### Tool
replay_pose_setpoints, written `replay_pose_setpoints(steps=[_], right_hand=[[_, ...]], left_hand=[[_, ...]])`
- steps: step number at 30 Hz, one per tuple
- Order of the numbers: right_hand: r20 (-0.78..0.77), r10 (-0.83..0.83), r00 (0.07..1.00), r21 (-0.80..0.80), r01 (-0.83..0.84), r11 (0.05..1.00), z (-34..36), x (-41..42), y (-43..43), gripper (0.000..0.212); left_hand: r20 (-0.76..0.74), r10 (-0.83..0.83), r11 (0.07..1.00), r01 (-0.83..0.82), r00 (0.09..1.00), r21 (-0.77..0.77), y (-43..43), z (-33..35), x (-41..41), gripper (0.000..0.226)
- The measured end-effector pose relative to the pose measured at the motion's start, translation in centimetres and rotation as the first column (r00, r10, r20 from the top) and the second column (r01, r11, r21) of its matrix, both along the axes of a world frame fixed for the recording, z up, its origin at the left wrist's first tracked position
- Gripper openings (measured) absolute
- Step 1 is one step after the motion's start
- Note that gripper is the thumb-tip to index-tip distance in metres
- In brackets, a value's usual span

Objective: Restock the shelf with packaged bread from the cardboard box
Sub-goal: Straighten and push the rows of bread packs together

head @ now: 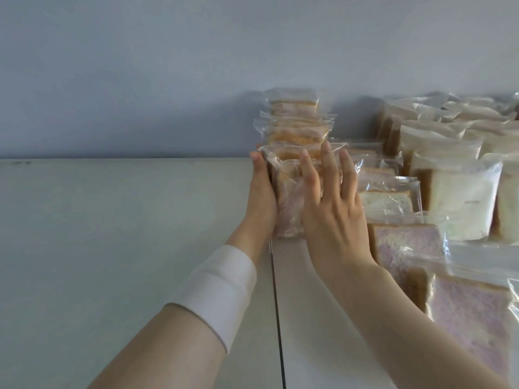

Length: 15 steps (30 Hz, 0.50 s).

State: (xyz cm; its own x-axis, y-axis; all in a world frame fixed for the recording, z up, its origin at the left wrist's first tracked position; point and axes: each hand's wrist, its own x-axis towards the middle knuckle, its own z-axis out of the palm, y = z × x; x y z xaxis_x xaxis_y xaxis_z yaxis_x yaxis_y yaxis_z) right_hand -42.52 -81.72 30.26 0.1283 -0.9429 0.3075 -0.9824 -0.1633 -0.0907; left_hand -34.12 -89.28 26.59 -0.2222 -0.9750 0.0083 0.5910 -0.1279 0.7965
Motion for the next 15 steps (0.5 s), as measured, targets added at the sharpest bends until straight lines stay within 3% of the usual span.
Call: replay_pose_setpoints(steps=[3, 7, 10, 13, 15], right_hand=[[-0.005, 0.002, 1.0, 0.037, -0.001, 0.999, 0.2, -0.2, -0.2, 0.076], [-0.008, 0.108, 0.994, 0.059, -0.107, 0.992, 1.4, -1.3, -0.1, 0.081], [0.114, 0.229, 0.967, 0.086, -0.24, 0.967, 3.5, -4.4, 1.7, 0.106], [0.279, 0.22, 0.935, 0.133, -0.264, 0.955, 5.5, -9.2, 4.6, 0.113], [0.216, 0.194, 0.957, 0.23, -0.243, 0.942, 6.0, -12.5, 6.0, 0.111]], left_hand=[[0.025, 0.032, 0.999, -0.032, 0.999, 0.01, -0.4, -0.2, -0.2, 0.08], [-0.057, 0.081, 0.996, -0.079, 0.995, 0.032, -0.2, 0.5, -0.5, 0.081], [-0.046, 0.231, 0.973, -0.23, 0.972, 0.019, 0.5, 0.8, -0.8, 0.069], [0.188, 0.531, 0.844, -0.534, 0.826, -0.038, 1.4, 1.0, -0.3, 0.056], [0.246, 0.65, 0.758, -0.637, 0.719, -0.141, 2.1, 1.5, 0.2, 0.051]])
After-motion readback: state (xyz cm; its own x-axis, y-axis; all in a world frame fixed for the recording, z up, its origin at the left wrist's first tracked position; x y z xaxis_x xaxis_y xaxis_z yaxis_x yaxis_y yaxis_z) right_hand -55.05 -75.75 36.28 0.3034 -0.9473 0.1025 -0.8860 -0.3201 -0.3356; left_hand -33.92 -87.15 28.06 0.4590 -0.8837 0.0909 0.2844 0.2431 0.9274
